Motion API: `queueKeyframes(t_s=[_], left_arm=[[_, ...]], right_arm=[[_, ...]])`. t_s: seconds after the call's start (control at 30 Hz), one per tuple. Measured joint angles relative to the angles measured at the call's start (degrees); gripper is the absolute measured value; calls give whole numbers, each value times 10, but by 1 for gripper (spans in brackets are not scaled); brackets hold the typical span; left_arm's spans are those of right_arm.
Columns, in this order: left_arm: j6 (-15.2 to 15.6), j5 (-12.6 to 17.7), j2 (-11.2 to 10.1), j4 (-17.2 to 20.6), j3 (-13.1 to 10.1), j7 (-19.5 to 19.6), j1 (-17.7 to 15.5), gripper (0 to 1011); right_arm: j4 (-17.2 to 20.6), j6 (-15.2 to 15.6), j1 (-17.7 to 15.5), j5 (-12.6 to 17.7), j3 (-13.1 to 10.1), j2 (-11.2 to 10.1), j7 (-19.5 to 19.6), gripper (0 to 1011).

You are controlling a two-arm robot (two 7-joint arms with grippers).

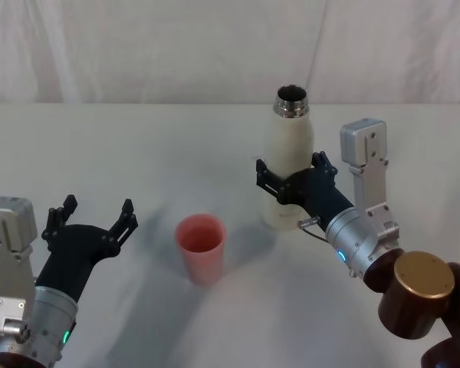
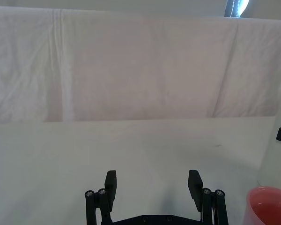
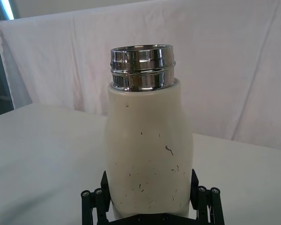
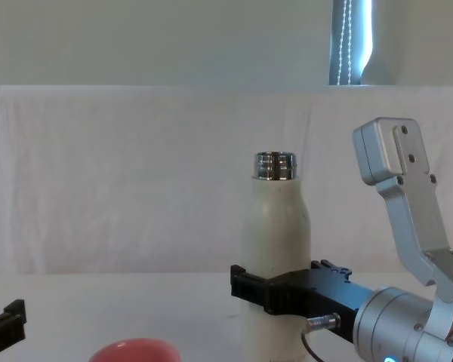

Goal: Grasp the thermos with one hand and pour water into the cup lid.

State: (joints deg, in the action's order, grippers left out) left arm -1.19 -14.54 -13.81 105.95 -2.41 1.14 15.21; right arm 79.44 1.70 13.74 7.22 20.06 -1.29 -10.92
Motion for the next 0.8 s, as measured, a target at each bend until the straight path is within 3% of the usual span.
queueKeyframes(t_s=[0.8], left_arm=[[0,0,0,0,0,0,0,1001]], right_arm=[[-5,3,3,0,0,-2,-4,1001]])
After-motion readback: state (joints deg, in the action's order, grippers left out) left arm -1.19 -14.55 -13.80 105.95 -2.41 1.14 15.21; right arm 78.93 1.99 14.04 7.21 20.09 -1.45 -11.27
